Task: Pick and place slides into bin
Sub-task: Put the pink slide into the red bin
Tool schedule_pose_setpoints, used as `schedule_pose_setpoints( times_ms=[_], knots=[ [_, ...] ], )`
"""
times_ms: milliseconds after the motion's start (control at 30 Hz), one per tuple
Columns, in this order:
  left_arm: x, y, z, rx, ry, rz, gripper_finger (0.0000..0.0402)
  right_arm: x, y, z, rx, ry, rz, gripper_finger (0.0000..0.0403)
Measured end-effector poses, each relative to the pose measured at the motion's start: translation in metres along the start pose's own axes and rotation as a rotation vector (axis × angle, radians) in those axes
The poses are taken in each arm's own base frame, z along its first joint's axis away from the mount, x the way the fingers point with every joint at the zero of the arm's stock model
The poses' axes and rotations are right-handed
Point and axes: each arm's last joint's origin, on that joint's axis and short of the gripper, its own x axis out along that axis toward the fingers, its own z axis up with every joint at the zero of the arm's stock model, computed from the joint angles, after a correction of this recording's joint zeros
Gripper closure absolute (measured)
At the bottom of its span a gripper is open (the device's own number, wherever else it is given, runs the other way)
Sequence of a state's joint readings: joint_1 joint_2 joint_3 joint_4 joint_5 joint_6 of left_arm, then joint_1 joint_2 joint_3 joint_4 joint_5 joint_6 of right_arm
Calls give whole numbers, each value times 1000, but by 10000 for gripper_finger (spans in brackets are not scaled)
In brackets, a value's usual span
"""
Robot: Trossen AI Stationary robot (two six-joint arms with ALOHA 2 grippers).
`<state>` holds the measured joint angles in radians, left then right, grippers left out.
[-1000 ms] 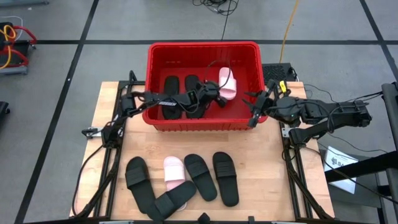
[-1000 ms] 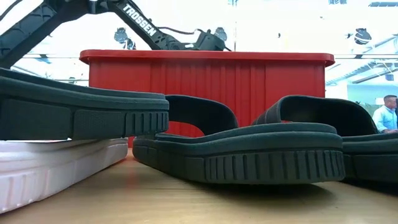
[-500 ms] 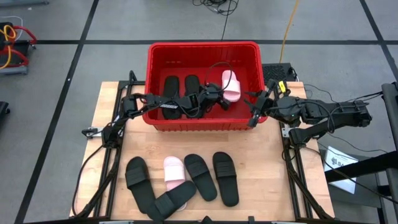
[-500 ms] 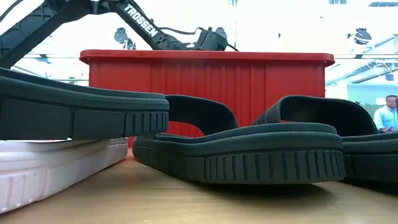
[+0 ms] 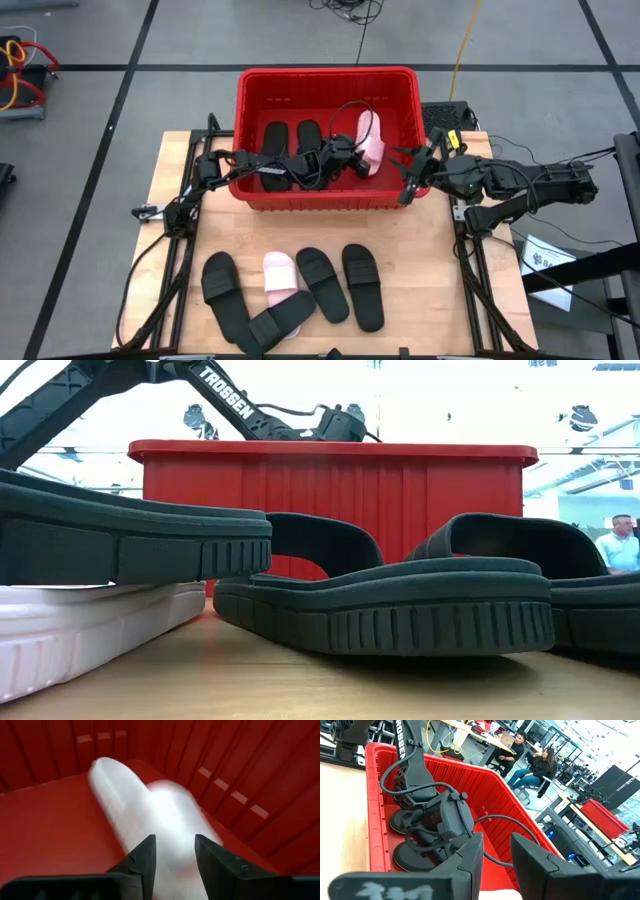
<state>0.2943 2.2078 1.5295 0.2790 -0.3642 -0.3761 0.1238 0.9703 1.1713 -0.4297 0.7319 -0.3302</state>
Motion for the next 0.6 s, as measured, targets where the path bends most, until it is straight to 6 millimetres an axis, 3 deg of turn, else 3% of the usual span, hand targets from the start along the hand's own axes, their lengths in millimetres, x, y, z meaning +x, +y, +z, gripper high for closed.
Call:
schedule_pose_setpoints(
  times_ms=[233,333,433,600],
  knots=[
    [0,-2,-5,43,70,-79,265,0,0,0,0,0,0,314],
    [-3,1,3,106,59,-76,265,0,0,0,-1,0,0,314],
    [-15,9,29,140,36,-62,265,0,0,0,-1,0,1,314],
    [-56,23,79,264,43,2,265,0,0,0,-1,0,1,314]
  ],
)
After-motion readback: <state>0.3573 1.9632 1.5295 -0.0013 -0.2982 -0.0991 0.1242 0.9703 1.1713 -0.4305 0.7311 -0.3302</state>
